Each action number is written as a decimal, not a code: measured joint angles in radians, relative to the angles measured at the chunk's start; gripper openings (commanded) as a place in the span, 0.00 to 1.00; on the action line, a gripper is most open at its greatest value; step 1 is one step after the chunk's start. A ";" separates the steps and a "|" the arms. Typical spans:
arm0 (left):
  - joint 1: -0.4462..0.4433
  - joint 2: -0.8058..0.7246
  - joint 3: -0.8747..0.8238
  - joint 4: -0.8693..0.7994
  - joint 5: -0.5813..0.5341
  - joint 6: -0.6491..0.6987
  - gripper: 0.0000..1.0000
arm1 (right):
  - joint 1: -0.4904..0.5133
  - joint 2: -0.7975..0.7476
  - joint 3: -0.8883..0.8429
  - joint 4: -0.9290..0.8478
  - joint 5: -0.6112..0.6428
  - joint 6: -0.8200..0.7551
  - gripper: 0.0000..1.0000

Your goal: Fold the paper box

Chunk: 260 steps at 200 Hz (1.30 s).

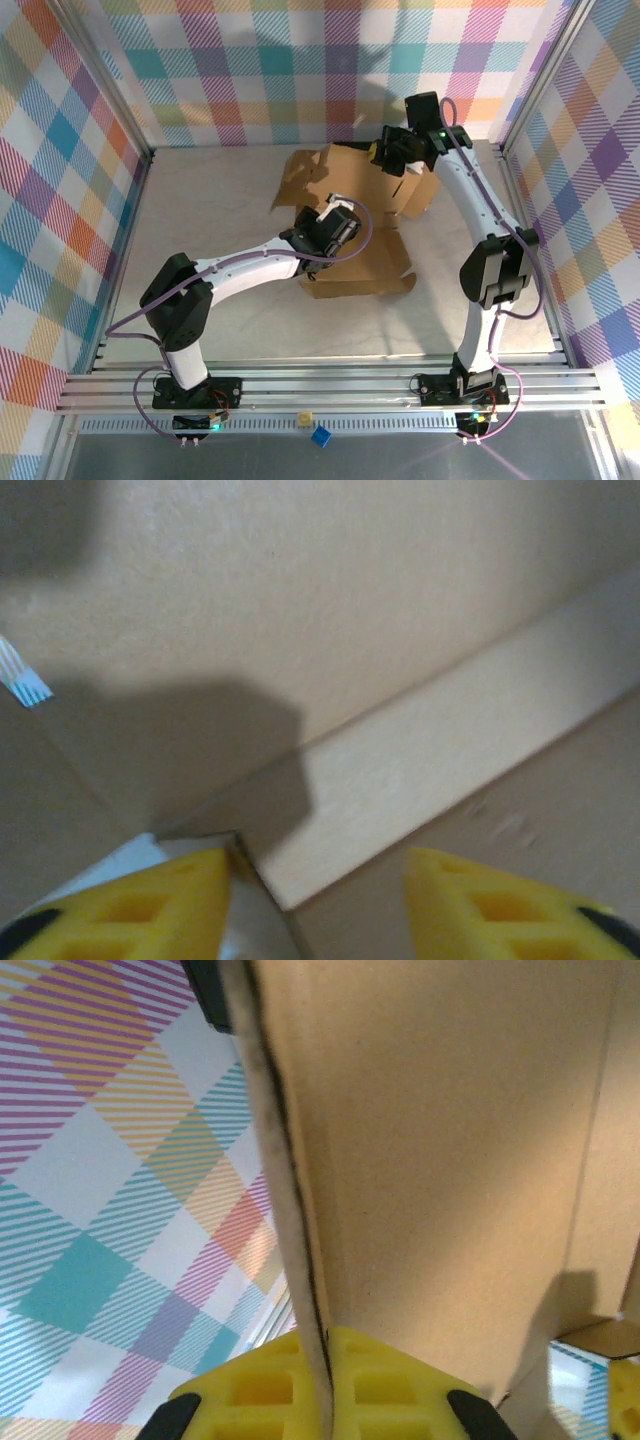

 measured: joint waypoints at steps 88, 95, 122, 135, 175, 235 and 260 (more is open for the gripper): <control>0.128 -0.232 0.043 -0.173 0.426 -0.217 0.67 | 0.006 -0.035 -0.049 0.007 -0.001 -0.001 0.00; 0.164 -0.269 0.042 -0.171 0.499 -0.240 0.68 | 0.006 -0.036 -0.049 0.009 -0.002 -0.001 0.00; 0.280 -0.402 0.000 -0.130 0.767 -0.314 0.69 | 0.006 -0.036 -0.049 0.012 -0.005 -0.002 0.00; 0.297 -0.455 -0.008 -0.129 0.853 -0.348 0.67 | 0.006 -0.036 -0.049 0.013 -0.006 -0.005 0.00; 0.505 -0.576 -0.002 -0.134 0.962 -0.484 0.57 | 0.007 -0.040 -0.062 0.046 -0.008 -0.053 0.00; 0.743 -0.573 -0.153 -0.137 1.031 -0.687 0.57 | 0.157 -0.237 -0.385 0.230 0.176 -0.142 0.00; 0.749 -0.541 -0.201 -0.118 1.066 -0.741 0.59 | 0.257 -0.343 -0.581 0.394 0.272 -0.178 0.00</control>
